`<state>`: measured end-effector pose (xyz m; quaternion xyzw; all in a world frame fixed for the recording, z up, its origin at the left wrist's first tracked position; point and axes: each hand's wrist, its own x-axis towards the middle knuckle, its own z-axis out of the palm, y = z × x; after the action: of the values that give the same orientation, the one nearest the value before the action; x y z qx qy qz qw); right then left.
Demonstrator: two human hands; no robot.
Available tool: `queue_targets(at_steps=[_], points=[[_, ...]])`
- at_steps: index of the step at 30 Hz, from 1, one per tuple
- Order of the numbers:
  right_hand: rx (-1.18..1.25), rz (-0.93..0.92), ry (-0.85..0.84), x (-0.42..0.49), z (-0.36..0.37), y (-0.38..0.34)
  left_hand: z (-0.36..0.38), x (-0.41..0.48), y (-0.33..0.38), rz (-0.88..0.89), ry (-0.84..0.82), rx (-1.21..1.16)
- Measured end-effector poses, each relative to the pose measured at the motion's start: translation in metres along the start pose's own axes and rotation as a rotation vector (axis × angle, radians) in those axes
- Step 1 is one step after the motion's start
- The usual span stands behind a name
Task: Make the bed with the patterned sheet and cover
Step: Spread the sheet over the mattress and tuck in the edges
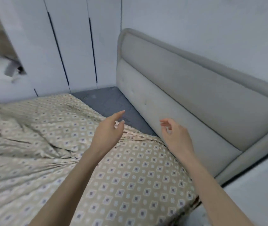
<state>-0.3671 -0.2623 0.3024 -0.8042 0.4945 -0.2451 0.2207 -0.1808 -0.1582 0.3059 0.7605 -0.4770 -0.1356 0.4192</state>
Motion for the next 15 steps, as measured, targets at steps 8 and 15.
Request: queue_targets(at_steps=[8, 15], points=[[0.099, -0.298, -0.138, -0.093, 0.002, -0.129, -0.146, -0.147, -0.011, -0.175, 0.257, 0.012], [0.132, -0.535, -0.325, -0.193, 0.048, -0.258, -0.272, -0.284, -0.057, -0.322, 0.450, 0.080]])
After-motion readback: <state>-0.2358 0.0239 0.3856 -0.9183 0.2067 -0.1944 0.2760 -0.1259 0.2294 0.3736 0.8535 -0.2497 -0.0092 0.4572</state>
